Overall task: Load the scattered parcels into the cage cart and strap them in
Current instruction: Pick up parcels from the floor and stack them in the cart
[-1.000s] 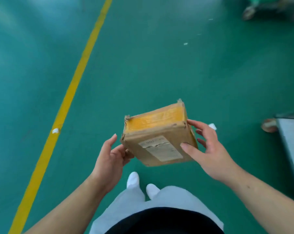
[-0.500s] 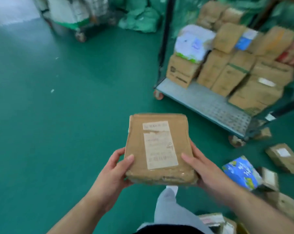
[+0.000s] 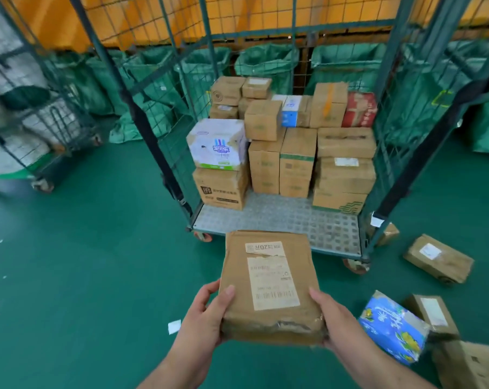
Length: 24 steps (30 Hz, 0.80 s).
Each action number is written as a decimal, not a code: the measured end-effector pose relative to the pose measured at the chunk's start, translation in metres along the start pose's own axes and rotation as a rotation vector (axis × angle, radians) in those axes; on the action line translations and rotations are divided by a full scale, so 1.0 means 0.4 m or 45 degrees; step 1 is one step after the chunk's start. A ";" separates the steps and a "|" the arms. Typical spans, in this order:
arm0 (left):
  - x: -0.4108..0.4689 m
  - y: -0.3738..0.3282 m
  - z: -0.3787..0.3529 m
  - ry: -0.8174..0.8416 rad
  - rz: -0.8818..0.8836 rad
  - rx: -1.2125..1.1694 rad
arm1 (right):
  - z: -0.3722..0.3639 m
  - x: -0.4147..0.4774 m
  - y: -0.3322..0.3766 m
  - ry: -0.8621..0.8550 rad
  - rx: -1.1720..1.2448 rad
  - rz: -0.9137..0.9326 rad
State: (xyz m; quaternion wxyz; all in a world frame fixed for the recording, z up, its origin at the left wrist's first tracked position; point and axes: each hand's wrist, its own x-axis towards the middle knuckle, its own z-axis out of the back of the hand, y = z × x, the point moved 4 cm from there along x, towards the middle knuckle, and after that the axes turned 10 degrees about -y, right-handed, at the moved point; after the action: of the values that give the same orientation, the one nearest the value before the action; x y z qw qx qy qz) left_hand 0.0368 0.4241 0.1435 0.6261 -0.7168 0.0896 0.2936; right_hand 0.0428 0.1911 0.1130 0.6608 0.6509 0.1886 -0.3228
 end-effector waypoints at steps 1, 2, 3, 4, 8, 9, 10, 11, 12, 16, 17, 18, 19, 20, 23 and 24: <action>0.026 -0.015 -0.016 -0.004 -0.005 0.009 | 0.002 0.027 0.020 0.000 -0.024 0.003; 0.056 -0.031 -0.032 -0.005 -0.006 0.019 | -0.001 0.055 0.041 0.005 -0.043 0.001; 0.086 -0.046 -0.048 -0.003 -0.010 0.029 | -0.003 0.078 0.059 0.003 -0.035 -0.004; 0.110 -0.056 -0.057 -0.006 -0.010 0.032 | -0.006 0.094 0.073 -0.003 -0.021 -0.009; 0.229 -0.099 -0.103 0.016 0.014 0.041 | -0.021 0.175 0.120 -0.070 0.041 -0.080; 0.260 -0.108 -0.114 0.028 0.037 0.041 | -0.025 0.197 0.130 -0.077 0.075 -0.079; 0.303 -0.121 -0.130 0.044 0.053 0.038 | -0.030 0.222 0.153 -0.084 0.114 -0.084; 0.329 -0.130 -0.139 0.042 0.068 0.028 | -0.036 0.240 0.165 -0.060 0.165 -0.101; 0.370 -0.140 -0.151 0.060 0.087 0.009 | -0.045 0.264 0.188 -0.061 0.200 -0.112; 0.545 -0.217 -0.184 0.143 0.176 -0.066 | -0.104 0.362 0.280 -0.075 0.432 -0.158; 0.589 -0.241 -0.189 0.161 0.195 -0.065 | -0.116 0.395 0.292 -0.109 0.478 -0.189; 0.643 -0.266 -0.194 0.178 0.206 -0.053 | -0.134 0.425 0.314 -0.129 0.509 -0.214; 0.691 -0.287 -0.193 0.189 0.207 -0.036 | -0.152 0.442 0.338 -0.167 0.493 -0.217; 0.748 -0.315 -0.188 0.203 0.206 -0.016 | -0.185 0.472 0.372 -0.211 0.462 -0.221; 0.871 -0.407 -0.186 0.200 0.205 0.063 | -0.259 0.544 0.448 -0.218 0.430 -0.263; 0.904 -0.436 -0.190 0.196 0.197 0.086 | -0.279 0.566 0.474 -0.216 0.441 -0.258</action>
State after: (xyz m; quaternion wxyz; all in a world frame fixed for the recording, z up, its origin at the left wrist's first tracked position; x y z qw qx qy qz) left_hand 0.4403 0.4732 0.1016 0.6166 -0.7066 0.2022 0.2820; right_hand 0.3526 0.2491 0.0924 0.5166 0.7030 0.1383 -0.4688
